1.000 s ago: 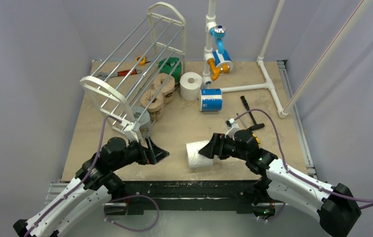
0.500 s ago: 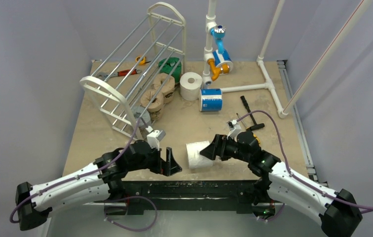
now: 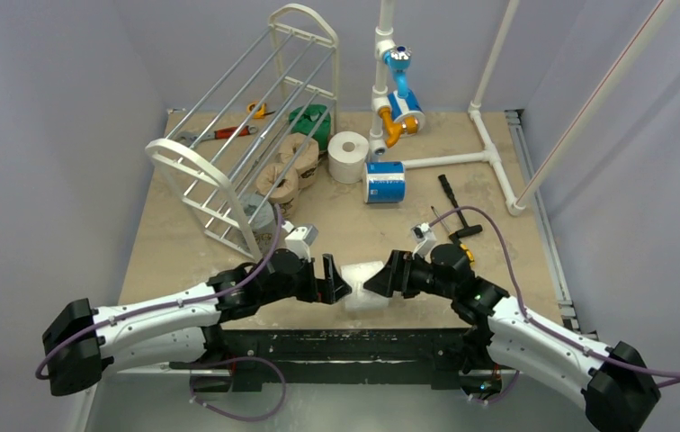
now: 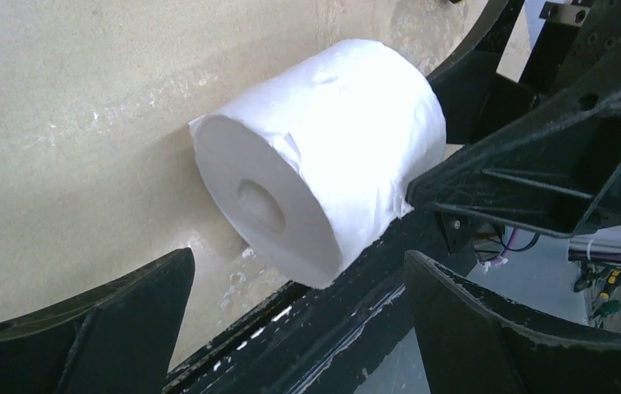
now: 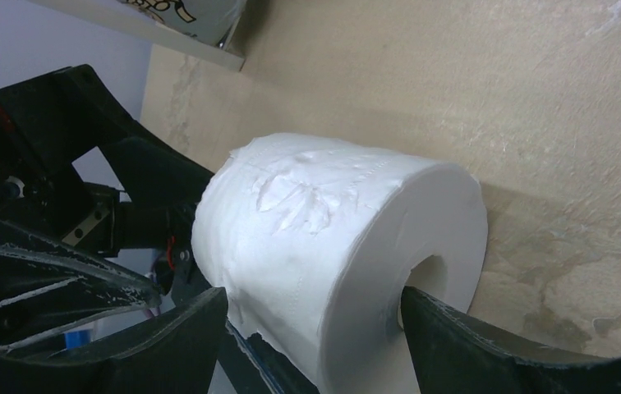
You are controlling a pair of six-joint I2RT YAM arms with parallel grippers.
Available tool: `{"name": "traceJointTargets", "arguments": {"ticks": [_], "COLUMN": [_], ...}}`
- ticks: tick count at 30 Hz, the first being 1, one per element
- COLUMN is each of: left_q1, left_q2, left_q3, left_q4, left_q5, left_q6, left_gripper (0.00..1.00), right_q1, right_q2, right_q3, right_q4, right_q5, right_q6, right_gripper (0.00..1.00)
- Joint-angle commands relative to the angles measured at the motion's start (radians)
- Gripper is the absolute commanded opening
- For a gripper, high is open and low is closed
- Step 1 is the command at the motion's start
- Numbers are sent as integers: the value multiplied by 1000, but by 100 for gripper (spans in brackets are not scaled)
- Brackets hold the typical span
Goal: Place and organize the paper towels onto the shelf
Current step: Adjust the paper towel at the center of the board.
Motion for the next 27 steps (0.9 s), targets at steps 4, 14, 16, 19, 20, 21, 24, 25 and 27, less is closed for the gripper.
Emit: {"name": "traceJointTargets", "arguments": {"ticks": [4, 14, 16, 19, 20, 21, 24, 25, 27], "left_q1": [-4, -4, -4, -3, -3, -3, -1, -2, -1], "left_q2": [133, 256, 262, 262, 263, 266, 286, 294, 310], "left_q3": [34, 66, 70, 81, 87, 95, 133, 146, 160], "left_q4": [214, 313, 315, 295, 289, 284, 258, 247, 244], "left_q5": [57, 121, 118, 90, 68, 54, 43, 41, 33], "left_q6": [-36, -63, -66, -60, -55, -50, -23, -15, -7], "left_gripper": [96, 86, 85, 84, 84, 84, 83, 84, 84], "right_q1": [2, 1, 2, 2, 2, 2, 2, 2, 2], "right_q2": [-48, -116, -129, -136, -135, -132, -123, -124, -127], "right_q3": [-22, -61, -65, -66, -65, -65, -69, -72, -81], "right_q4": [0, -60, -68, -77, -78, -75, -72, -70, -55], "right_q5": [-41, -39, -41, -51, -51, -52, -79, -88, -123], "right_q6": [29, 22, 16, -3, -9, -11, -13, -11, -2], "right_gripper": [77, 78, 78, 78, 78, 78, 77, 77, 77]}}
